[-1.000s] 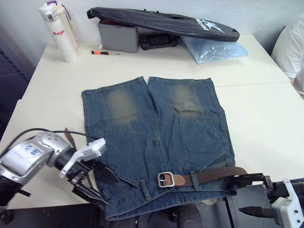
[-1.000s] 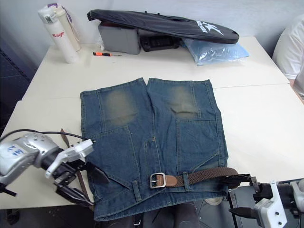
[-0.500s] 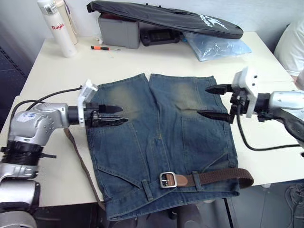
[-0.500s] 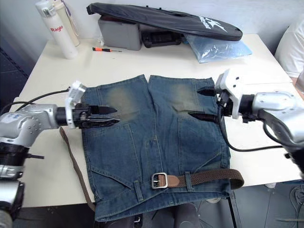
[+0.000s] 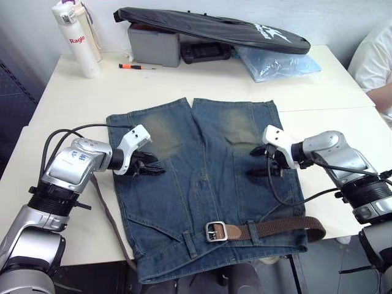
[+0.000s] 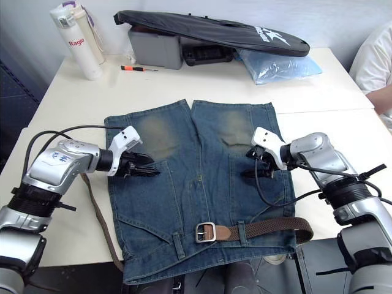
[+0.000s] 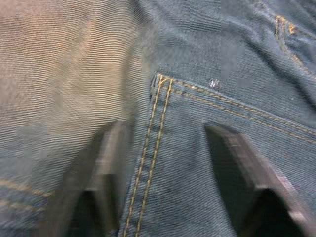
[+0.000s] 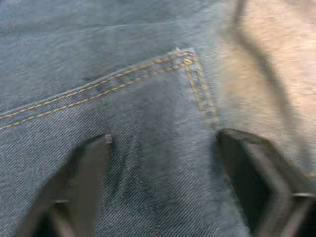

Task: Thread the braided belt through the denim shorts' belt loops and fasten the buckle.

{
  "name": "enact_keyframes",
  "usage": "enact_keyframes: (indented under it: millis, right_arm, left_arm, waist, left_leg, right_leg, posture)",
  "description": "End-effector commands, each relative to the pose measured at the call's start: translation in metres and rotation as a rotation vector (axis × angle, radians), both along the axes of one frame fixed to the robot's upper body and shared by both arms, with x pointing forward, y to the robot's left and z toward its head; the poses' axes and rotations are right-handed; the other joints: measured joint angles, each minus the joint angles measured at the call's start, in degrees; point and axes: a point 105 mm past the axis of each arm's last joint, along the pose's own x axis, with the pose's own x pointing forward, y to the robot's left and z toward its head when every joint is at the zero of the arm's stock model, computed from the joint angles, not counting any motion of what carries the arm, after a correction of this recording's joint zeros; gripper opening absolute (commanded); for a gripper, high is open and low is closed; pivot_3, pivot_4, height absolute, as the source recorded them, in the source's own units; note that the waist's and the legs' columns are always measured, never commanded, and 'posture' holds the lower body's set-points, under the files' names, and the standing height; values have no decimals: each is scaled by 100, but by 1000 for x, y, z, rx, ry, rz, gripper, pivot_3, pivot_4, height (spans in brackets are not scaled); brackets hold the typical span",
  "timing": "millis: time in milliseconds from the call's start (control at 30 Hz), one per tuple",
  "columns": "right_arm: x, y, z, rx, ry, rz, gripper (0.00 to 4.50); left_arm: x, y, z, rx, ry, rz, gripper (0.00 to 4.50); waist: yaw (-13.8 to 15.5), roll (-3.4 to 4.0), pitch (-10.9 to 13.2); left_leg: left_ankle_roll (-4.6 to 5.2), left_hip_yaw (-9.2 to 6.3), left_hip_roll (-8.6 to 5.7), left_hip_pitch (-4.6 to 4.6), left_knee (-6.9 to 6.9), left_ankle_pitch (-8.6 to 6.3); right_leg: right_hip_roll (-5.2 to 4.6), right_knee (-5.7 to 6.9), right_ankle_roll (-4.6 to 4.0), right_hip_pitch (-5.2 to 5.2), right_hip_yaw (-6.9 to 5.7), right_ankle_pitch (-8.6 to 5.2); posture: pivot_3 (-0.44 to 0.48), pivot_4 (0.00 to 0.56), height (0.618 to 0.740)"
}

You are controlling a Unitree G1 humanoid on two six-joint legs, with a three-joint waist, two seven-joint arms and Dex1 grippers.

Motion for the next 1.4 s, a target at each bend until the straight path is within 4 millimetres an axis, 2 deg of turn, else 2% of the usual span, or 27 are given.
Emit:
enact_keyframes:
  millis: [33, 67, 133, 200, 267, 433, 533, 600, 733, 833, 1033, 1300, 1333, 1400]
  right_arm:
    - [-8, -9, -22, -53, 64, -17, 2090]
    - [-9, -8, -19, -43, 64, -15, 1543]
    - [-12, -4, -14, -24, 65, -5, 744]
    - [-16, 1, -6, 6, 55, 11, 16]
    - [-18, 5, 2, 37, 47, 16, 16]
    - [-7, 7, 36, 89, -40, -26, 16]
    - [11, 3, 54, 85, -116, -76, 16]
    - [32, -2, 65, 58, -189, -133, 16]
    - [62, -4, 71, 21, -254, -198, 16]
    - [77, -2, 71, 0, -291, -231, 16]
    - [90, 7, 62, -6, -328, -261, 16]
    - [94, 14, 58, 27, -341, -270, 16]
    - [93, 16, 59, 49, -323, -270, 4]
    - [91, 16, 61, 51, -311, -252, 916]
  left_arm:
    - [-11, -6, -18, -9, 85, -29, 1207]
    - [-11, -7, -17, -16, 85, -33, 686]
    - [-12, -8, -14, -24, 84, -41, 21]
    - [-11, -10, -9, -41, 69, -47, 0]
    - [-8, -10, -4, -52, 53, -46, 0]
    - [17, -11, 20, -89, -72, -7, 0]
    - [37, -8, 33, -61, -161, 15, 0]
    - [58, -2, 48, -15, -251, 43, 0]
    - [87, 0, 68, 51, -355, 57, 0]
    - [101, -3, 72, 103, -407, 65, 0]
    - [109, -7, 66, 158, -435, 62, 0]
    - [103, 1, 50, 156, -377, 36, 0]
    - [102, 3, 50, 142, -369, 39, 407]
    - [101, 5, 55, 95, -353, 49, 1176]
  waist:
    - [0, -1, -1]
    - [1, -2, -2]
    - [1, -3, -2]
    - [2, -3, -2]
    - [11, -3, -2]
    - [47, 1, 1]
    - [43, 4, 3]
    - [26, 2, 5]
    - [-25, 3, 6]
    - [-45, 3, 6]
    - [-172, 3, 6]
    - [-210, 3, 6]
    - [-213, 3, 6]
    - [-216, 4, 7]
  left_leg:
    - [0, 0, 0, 0, 0, 0]
    - [0, 0, 0, 0, 0, -1]
    - [0, 0, 0, 0, 0, -1]
    - [0, 0, 0, -1, 1, -1]
    - [0, 0, 0, -2, 1, -1]
    - [0, 0, 0, -14, 4, -2]
    - [0, 1, -1, -18, 14, -2]
    - [1, 1, -1, -21, 16, -1]
    - [1, 4, -3, -31, 5, 0]
    - [1, 20, -3, -27, -19, 0]
    - [1, 50, -2, -28, -54, 0]
    - [1, 59, 0, -24, -55, 0]
    - [1, 59, 0, -24, -55, 0]
    - [0, 60, 0, -24, -55, 0]
  right_leg:
    - [0, -1, 0, 0, 0, 0]
    - [0, -1, 0, 0, 0, 0]
    - [0, -1, 0, 0, 0, 0]
    - [0, 0, 0, 0, 1, 0]
    - [0, 0, 0, -1, 1, 0]
    - [0, 1, 0, -12, 0, 0]
    - [0, 7, 0, -16, 0, 1]
    - [0, 10, -1, -20, 1, 1]
    - [0, 1, -1, -29, -1, 2]
    - [0, -13, 0, -34, -6, 2]
    - [-6, -17, 1, -60, -18, 2]
    - [-8, -11, 1, -64, -17, 3]
    - [-8, -11, 1, -64, -17, 3]
    - [-8, -11, 1, -66, -17, 3]
  posture:
    - [0, 150, 740]
    - [0, 150, 740]
    - [0, 150, 740]
    - [0, 150, 740]
    - [0, 150, 740]
    - [0, 150, 740]
    - [0, 150, 740]
    - [0, 150, 740]
    - [0, 150, 740]
    - [0, 150, 740]
    - [0, 150, 740]
    - [0, 150, 740]
    - [0, 150, 740]
    - [0, 150, 740]
